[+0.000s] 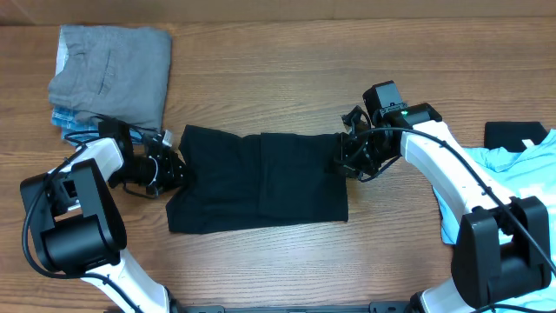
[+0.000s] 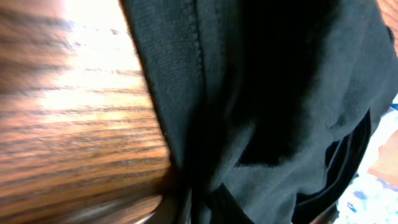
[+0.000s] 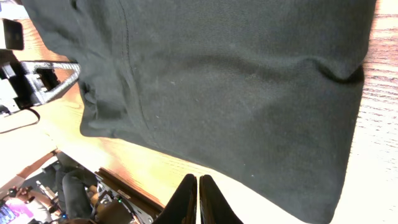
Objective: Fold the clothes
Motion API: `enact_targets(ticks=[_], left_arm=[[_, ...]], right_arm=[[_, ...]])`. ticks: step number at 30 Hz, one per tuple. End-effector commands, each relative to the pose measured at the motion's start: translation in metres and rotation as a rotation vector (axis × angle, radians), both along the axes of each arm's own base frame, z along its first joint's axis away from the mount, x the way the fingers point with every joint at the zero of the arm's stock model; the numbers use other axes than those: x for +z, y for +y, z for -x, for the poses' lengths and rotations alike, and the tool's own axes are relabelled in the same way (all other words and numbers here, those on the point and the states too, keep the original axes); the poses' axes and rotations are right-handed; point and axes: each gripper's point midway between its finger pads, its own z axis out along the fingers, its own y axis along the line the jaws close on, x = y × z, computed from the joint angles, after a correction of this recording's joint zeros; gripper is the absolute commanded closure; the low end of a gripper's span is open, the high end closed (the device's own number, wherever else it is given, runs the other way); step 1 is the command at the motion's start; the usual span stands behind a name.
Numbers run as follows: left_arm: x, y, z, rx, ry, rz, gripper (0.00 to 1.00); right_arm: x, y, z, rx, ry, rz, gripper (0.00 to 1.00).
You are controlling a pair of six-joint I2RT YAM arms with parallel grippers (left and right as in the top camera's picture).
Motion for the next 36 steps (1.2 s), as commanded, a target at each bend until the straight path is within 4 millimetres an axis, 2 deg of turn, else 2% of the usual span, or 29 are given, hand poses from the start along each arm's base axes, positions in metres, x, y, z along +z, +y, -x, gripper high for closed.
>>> enact_targets(ticks=[1, 5, 8, 11, 13, 15, 17, 21, 23, 24, 26, 29, 31, 33, 34, 35, 36], left_arm=[[-0.064, 0.039, 0.078, -0.069, 0.368, -0.27, 0.96], [-0.033, 0.054, 0.059, -0.029, 0.398, -0.253, 0.96], [-0.011, 0.055, 0.048, -0.028, 0.38, -0.251, 0.96], [0.024, 0.051, 0.033, -0.028, 0.303, -0.253, 0.96], [0.067, 0.045, 0.022, -0.034, 0.2, -0.285, 0.96], [0.098, 0.04, 0.018, -0.038, 0.123, -0.311, 0.96], [0.12, 0.034, 0.019, -0.029, 0.073, -0.328, 0.96], [0.139, 0.015, 0.024, -0.026, 0.049, -0.322, 0.96], [0.144, -0.004, 0.025, -0.041, 0.049, -0.306, 0.96], [0.146, -0.021, 0.023, -0.055, 0.045, -0.276, 0.96], [0.151, -0.065, 0.015, -0.094, 0.006, -0.212, 0.96], [0.156, -0.118, 0.005, -0.141, -0.06, -0.174, 0.96], [0.159, -0.145, 0.002, -0.17, -0.103, -0.164, 0.96], [0.161, -0.189, 0.0, -0.202, -0.167, -0.153, 0.96], [0.16, -0.208, -0.001, -0.216, -0.204, -0.169, 0.89], [0.157, -0.219, -0.001, -0.217, -0.221, -0.194, 0.76], [0.153, -0.228, 0.001, -0.22, -0.224, -0.207, 0.47]], right_arm=[[0.016, 0.001, -0.009, -0.008, -0.054, -0.016, 0.93], [0.029, -0.005, -0.019, -0.019, -0.11, -0.019, 0.93], [0.039, -0.017, -0.027, -0.04, -0.152, 0.002, 0.93], [0.048, -0.041, -0.037, -0.092, -0.183, 0.07, 0.93], [0.054, -0.066, -0.045, -0.156, -0.183, 0.111, 0.93], [0.054, -0.079, -0.049, -0.196, -0.181, 0.114, 0.93], [0.054, -0.091, -0.053, -0.23, -0.18, 0.117, 0.93], [0.055, -0.107, -0.059, -0.255, -0.203, 0.122, 0.92], [0.056, -0.114, -0.063, -0.272, -0.215, 0.124, 0.92], [0.056, -0.116, -0.065, -0.272, -0.226, 0.125, 0.91], [0.057, -0.117, -0.068, -0.265, -0.245, 0.125, 0.9], [0.058, -0.117, -0.069, -0.263, -0.253, 0.125, 0.89], [0.058, -0.117, -0.07, -0.263, -0.256, 0.125, 0.89], [0.058, -0.117, -0.071, -0.264, -0.261, 0.124, 0.89], [0.058, -0.117, -0.071, -0.264, -0.26, 0.124, 0.89], [0.058, -0.117, -0.071, -0.264, -0.26, 0.124, 0.89], [0.058, -0.117, -0.07, -0.264, -0.26, 0.124, 0.89]])
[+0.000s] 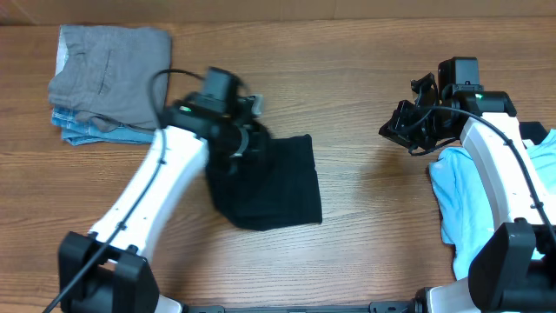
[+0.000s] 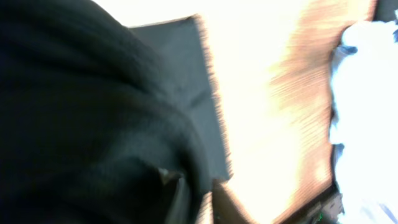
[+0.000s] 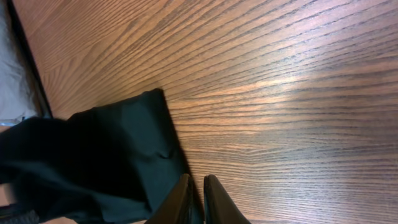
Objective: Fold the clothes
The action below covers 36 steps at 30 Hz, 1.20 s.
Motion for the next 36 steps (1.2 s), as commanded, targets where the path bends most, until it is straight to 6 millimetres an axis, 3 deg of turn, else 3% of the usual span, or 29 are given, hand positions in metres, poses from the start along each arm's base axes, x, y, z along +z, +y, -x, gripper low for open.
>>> enact_targets(ticks=[1, 5, 10, 12, 14, 18, 21, 22, 24, 26, 28, 32, 36], left_arm=[[-0.008, -0.046, 0.012, 0.026, 0.013, -0.019, 0.39], [-0.008, -0.066, 0.022, -0.029, -0.001, -0.011, 0.39], [-0.007, -0.055, 0.023, -0.022, 0.024, -0.039, 0.43], [-0.005, -0.037, 0.019, 0.008, 0.029, -0.096, 0.43], [0.009, -0.003, 0.008, 0.049, 0.013, -0.203, 0.4], [0.031, 0.045, -0.005, 0.089, -0.024, -0.341, 0.35], [0.032, 0.064, -0.008, 0.064, -0.031, -0.377, 0.29], [0.027, 0.075, -0.005, 0.068, -0.003, -0.393, 0.29], [0.024, 0.086, -0.003, 0.092, 0.03, -0.403, 0.32], [0.025, 0.09, -0.006, 0.055, 0.025, -0.36, 0.41], [0.021, 0.096, -0.006, 0.03, 0.031, -0.368, 0.43], [0.015, 0.098, -0.008, 0.004, 0.039, -0.376, 0.44], [-0.006, 0.097, -0.009, -0.016, 0.102, -0.391, 0.52]], right_arm=[[0.016, -0.002, -0.005, 0.005, -0.058, 0.008, 0.89], [0.016, -0.002, -0.005, 0.005, -0.055, 0.008, 0.89], [0.017, 0.011, 0.001, 0.097, -0.073, -0.001, 0.81], [0.014, 0.022, 0.007, 0.135, -0.064, -0.017, 0.75], [0.013, 0.053, 0.019, 0.226, -0.053, -0.075, 0.69], [0.006, 0.102, 0.033, 0.341, -0.052, -0.119, 0.66], [-0.001, 0.137, 0.04, 0.328, -0.032, -0.152, 0.65], [-0.003, 0.159, 0.041, 0.314, -0.027, -0.179, 0.6], [-0.012, 0.175, 0.038, 0.263, -0.017, -0.166, 0.57], [-0.035, 0.193, 0.037, 0.181, 0.049, -0.144, 0.55], [-0.054, 0.205, 0.039, 0.131, 0.123, -0.153, 0.54], [-0.075, 0.212, 0.039, 0.069, 0.197, -0.16, 0.49], [-0.079, 0.213, 0.035, -0.017, 0.245, -0.181, 0.45]])
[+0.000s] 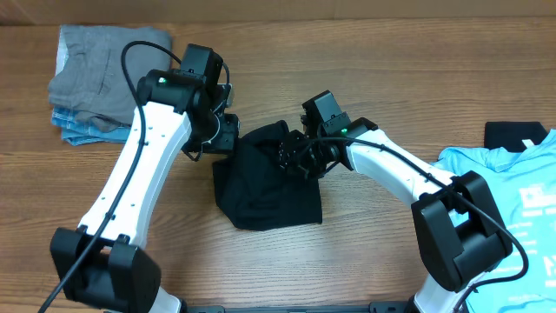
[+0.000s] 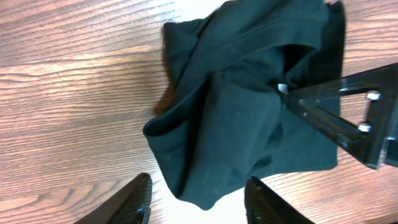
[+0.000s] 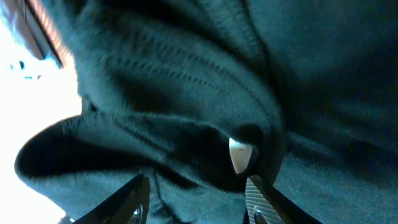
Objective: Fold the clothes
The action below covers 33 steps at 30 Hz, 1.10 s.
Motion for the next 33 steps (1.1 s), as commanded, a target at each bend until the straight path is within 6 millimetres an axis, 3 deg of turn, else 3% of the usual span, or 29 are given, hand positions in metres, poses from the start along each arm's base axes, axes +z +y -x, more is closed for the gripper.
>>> enact_targets(ticks=[1, 4, 5, 6, 8, 10, 13, 17, 22, 25, 28, 30, 31, 33], left_arm=[[-0.021, -0.002, 0.0, -0.035, 0.062, -0.008, 0.52], [-0.036, -0.002, -0.004, -0.036, 0.096, -0.017, 0.51], [-0.041, -0.003, -0.005, -0.035, 0.104, -0.019, 0.51], [-0.048, -0.004, -0.008, -0.036, 0.115, -0.019, 0.52], [-0.056, -0.014, -0.009, -0.072, 0.132, 0.027, 0.58], [-0.062, -0.034, -0.006, -0.133, 0.164, 0.125, 0.66], [-0.074, -0.04, -0.005, -0.147, 0.192, 0.124, 0.73], [-0.092, -0.05, 0.002, -0.172, 0.247, 0.121, 0.88], [-0.069, -0.135, 0.045, -0.344, 0.347, 0.427, 0.96], [-0.068, -0.166, 0.08, -0.477, 0.385, 0.409, 0.96], [-0.072, -0.168, 0.108, -0.543, 0.439, 0.317, 0.95], [-0.067, -0.163, 0.117, -0.545, 0.478, 0.288, 0.94], [-0.063, -0.162, 0.118, -0.543, 0.481, 0.287, 0.79], [-0.055, -0.16, 0.113, -0.536, 0.463, 0.291, 0.65]], right_arm=[[-0.001, 0.0, -0.001, -0.08, 0.05, -0.001, 0.44], [-0.003, -0.001, 0.003, -0.06, 0.051, 0.011, 0.5], [-0.004, -0.003, 0.005, -0.048, 0.055, 0.022, 0.62], [-0.008, -0.008, 0.01, -0.029, 0.062, 0.048, 0.67], [-0.013, -0.018, 0.02, -0.003, 0.085, 0.094, 0.67], [-0.02, -0.041, 0.024, 0.007, 0.106, 0.163, 0.68], [-0.021, -0.068, 0.02, -0.005, 0.124, 0.2, 0.73], [-0.003, -0.104, 0.008, -0.016, 0.092, 0.201, 0.74], [0.013, -0.128, 0.0, -0.021, 0.036, 0.197, 0.74], [0.013, -0.129, 0.002, -0.001, 0.03, 0.2, 0.74], [0.012, -0.13, 0.004, 0.01, 0.035, 0.203, 0.73], [0.013, -0.129, 0.004, 0.035, 0.02, 0.197, 0.64], [0.014, -0.127, 0.004, 0.055, 0.006, 0.187, 0.63], [0.015, -0.124, 0.004, 0.076, -0.005, 0.167, 0.6]])
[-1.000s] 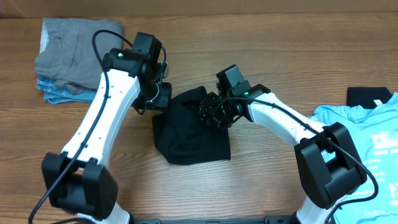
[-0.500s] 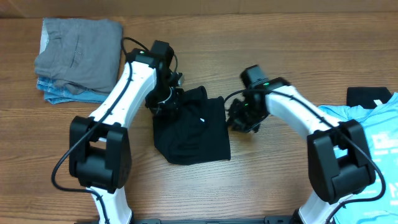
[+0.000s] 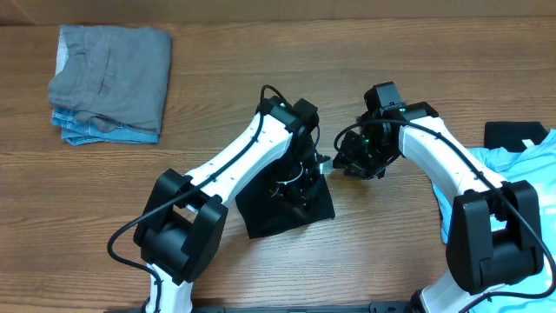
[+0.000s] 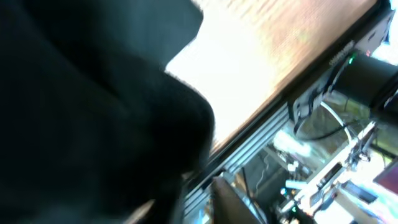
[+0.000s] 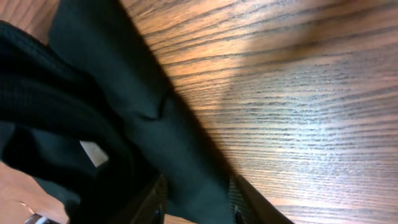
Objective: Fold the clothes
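Note:
The black garment [image 3: 278, 213] lies folded into a small slanted rectangle at the table's middle. My left gripper [image 3: 300, 178] reaches across from the left and sits over the garment's right half. In the blurred left wrist view, black cloth [image 4: 74, 93] fills the left and the gripper [image 4: 198, 190] looks shut on it. My right gripper [image 3: 343, 163] is at the garment's upper right edge. Its fingers [image 5: 233, 193] stand open, with a flat strip of the black cloth [image 5: 93, 93] running between them.
A folded pile of grey and blue clothes [image 3: 109, 74] lies at the far left. A light blue shirt [image 3: 512, 174] and a small black item [image 3: 512, 135] lie at the right edge. Bare wood table [image 3: 261, 69] surrounds the garment.
My left gripper was open at the garment's upper left; now it is over the right half, shut on cloth. My right gripper has moved from the top middle to the right edge. The garment is narrower.
First the garment lay long, with a shut gripper at each end. Then the left end lay over the right, halving it, with my right gripper shut over bare table. Then both grippers stood open at the bunched top. Now it is a smaller rectangle.

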Motion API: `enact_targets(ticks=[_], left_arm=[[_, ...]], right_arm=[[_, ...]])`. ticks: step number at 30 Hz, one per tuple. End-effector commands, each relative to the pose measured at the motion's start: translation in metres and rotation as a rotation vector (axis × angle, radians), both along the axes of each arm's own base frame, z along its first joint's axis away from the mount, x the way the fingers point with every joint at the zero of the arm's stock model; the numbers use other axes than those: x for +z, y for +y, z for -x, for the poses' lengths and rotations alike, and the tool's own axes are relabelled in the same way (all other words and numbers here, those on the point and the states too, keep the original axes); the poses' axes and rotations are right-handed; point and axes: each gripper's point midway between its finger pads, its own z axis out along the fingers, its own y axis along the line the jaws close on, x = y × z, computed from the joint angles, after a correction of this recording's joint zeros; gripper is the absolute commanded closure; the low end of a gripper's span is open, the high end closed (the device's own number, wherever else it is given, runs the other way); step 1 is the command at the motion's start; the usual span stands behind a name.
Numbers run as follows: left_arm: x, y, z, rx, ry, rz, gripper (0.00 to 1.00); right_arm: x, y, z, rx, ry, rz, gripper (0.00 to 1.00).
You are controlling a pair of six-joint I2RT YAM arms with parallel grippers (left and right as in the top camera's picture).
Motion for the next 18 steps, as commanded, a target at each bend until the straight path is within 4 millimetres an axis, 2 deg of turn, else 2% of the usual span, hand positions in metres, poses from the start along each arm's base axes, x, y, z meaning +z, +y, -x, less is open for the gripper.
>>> enact_targets(ticks=[1, 2, 3, 5, 6, 9, 12, 14, 15, 17, 18], left_arm=[[0.018, 0.002, -0.015, 0.01, -0.049, 0.034, 0.56], [0.025, 0.003, -0.019, 0.019, -0.065, 0.043, 0.48], [0.031, 0.004, -0.023, 0.026, -0.079, 0.045, 0.45], [0.046, 0.015, -0.037, 0.041, -0.139, 0.022, 0.43], [0.055, 0.026, -0.049, 0.065, -0.189, -0.023, 0.43], [0.067, 0.049, -0.071, 0.124, -0.271, -0.099, 0.41], [0.077, 0.077, -0.095, 0.222, -0.316, -0.139, 0.38], [0.077, 0.089, -0.103, 0.265, -0.312, -0.142, 0.39], [0.077, 0.096, -0.107, 0.286, -0.31, -0.146, 0.39], [0.077, 0.104, -0.112, 0.315, -0.309, -0.146, 0.4], [0.077, 0.107, -0.114, 0.324, -0.309, -0.147, 0.4]], right_arm=[[0.017, 0.009, -0.008, 0.066, -0.078, -0.052, 0.59], [0.02, 0.013, -0.009, 0.096, -0.096, -0.081, 0.59], [0.026, 0.023, -0.008, 0.151, -0.124, -0.147, 0.59], [0.044, 0.047, -0.001, 0.293, -0.189, -0.31, 0.59], [0.046, 0.053, 0.006, 0.321, -0.176, -0.337, 0.59], [0.038, 0.055, 0.027, 0.347, -0.098, -0.28, 0.58], [0.017, 0.043, 0.053, 0.373, 0.006, -0.093, 0.52], [0.008, 0.045, 0.063, 0.403, 0.019, -0.054, 0.52], [0.004, 0.048, 0.066, 0.409, 0.021, -0.054, 0.59], [0.002, 0.053, 0.066, 0.411, 0.01, -0.058, 0.86], [0.003, 0.054, 0.064, 0.411, -0.001, -0.058, 0.93]])
